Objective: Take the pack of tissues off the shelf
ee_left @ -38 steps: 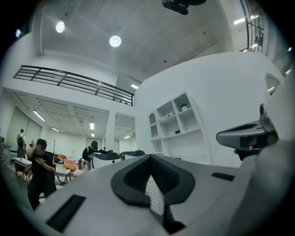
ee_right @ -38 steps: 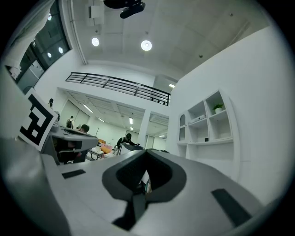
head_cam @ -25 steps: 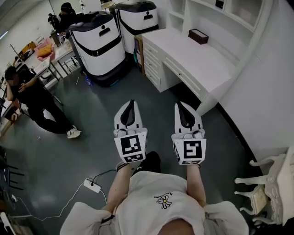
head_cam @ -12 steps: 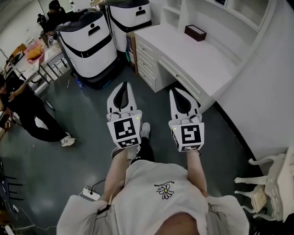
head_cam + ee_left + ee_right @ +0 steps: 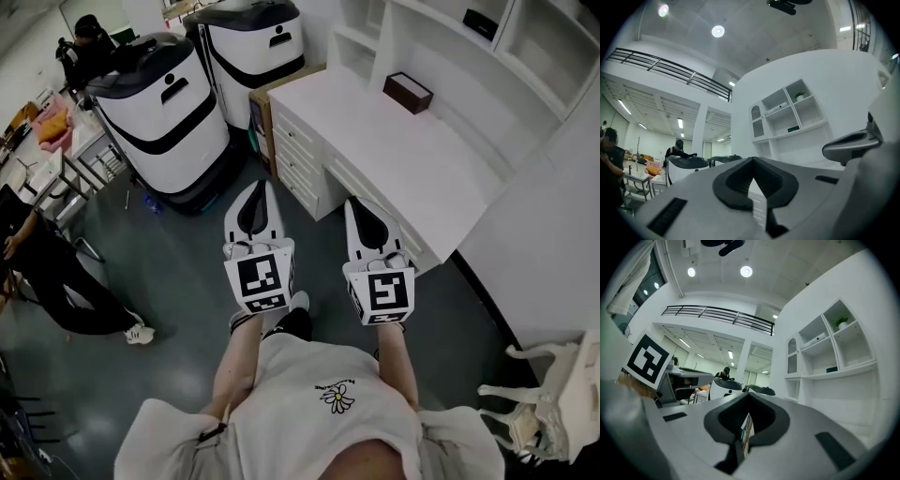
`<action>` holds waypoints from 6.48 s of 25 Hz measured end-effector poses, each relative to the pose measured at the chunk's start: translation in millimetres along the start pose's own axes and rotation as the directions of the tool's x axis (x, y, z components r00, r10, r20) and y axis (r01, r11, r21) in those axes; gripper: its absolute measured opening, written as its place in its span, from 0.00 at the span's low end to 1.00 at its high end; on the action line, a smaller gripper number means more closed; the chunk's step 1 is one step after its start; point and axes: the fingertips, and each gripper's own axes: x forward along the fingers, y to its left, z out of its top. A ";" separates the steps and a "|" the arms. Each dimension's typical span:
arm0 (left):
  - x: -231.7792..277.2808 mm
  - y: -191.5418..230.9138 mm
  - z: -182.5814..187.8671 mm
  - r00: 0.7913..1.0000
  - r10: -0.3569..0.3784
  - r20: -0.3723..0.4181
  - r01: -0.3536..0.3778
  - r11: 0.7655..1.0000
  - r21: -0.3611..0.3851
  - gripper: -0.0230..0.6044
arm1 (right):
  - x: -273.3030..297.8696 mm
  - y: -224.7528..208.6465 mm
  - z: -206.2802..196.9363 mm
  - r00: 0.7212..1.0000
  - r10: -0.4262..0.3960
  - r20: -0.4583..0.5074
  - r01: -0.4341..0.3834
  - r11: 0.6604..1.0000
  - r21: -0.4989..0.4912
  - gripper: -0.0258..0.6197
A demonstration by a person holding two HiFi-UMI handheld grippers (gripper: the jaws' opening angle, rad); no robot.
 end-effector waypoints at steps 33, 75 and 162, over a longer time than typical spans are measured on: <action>272.4 -50.4 -36.3 0.979 -0.203 -0.008 0.202 0.976 -0.077 0.04 | 191.1 -173.6 -56.5 0.973 -0.221 -0.070 0.224 0.974 0.033 0.04; 482.6 -245.6 -29.1 0.495 -0.857 0.145 0.869 0.485 -0.097 0.04 | 153.9 -357.0 -96.3 0.375 -0.915 -0.149 0.917 0.390 -0.087 0.04; 638.2 -220.7 -58.7 0.629 -0.775 0.067 0.773 0.613 -0.163 0.04 | 371.7 -673.1 66.7 0.659 -0.656 -0.368 0.711 0.703 0.019 0.75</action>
